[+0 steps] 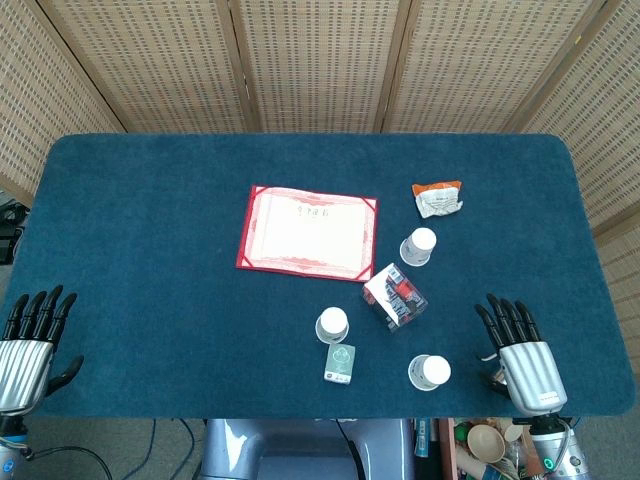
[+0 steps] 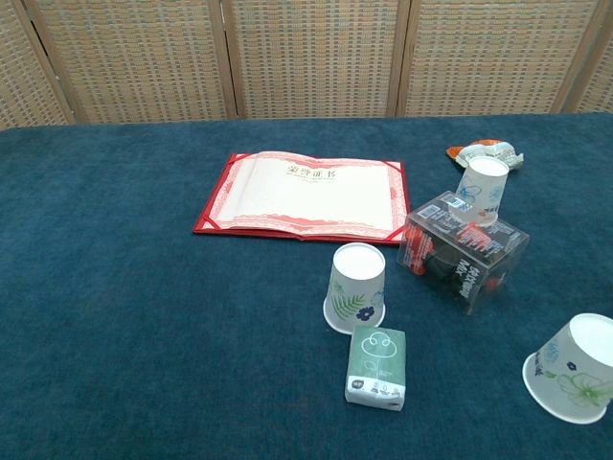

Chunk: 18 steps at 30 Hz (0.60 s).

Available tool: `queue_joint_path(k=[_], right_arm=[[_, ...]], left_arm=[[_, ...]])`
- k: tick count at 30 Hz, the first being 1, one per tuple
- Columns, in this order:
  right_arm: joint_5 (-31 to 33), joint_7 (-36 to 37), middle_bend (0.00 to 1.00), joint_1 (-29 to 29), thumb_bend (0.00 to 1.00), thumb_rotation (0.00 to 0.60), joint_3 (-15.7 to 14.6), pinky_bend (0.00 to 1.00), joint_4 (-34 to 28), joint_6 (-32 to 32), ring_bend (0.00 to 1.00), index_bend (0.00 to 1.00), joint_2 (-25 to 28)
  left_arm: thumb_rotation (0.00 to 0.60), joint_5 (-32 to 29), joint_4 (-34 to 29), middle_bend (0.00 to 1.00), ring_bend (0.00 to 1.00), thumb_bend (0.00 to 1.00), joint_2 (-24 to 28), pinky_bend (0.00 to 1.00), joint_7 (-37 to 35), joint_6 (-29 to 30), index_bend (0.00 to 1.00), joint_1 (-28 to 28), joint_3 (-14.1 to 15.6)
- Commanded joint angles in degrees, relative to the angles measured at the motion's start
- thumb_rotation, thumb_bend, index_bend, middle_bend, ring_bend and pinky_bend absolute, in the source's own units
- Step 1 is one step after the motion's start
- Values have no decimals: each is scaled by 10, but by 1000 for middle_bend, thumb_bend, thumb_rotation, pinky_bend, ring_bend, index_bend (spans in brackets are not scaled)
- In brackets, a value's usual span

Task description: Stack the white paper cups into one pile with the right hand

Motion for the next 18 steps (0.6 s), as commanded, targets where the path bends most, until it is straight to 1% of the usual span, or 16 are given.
queue_joint_path(k=[1,16,18], right_arm=[[0,0,0,0,86,600,0,0,1,-1,0,0,-1],[-13,11,0,-2,86,600,-3,0,-2,10,0,0,4],[-16,17,0,-1,86,600,-4,0,-6,9,0,17,5]], left_arm=[[600,-2,2,0,0,271,0,0,-2,-1,0,-1,-2],[600,4,-3,0,0,270,1,0,2,5,0,2,1],[600,4,-4,0,0,270,2,0,1,5,0,2,0]])
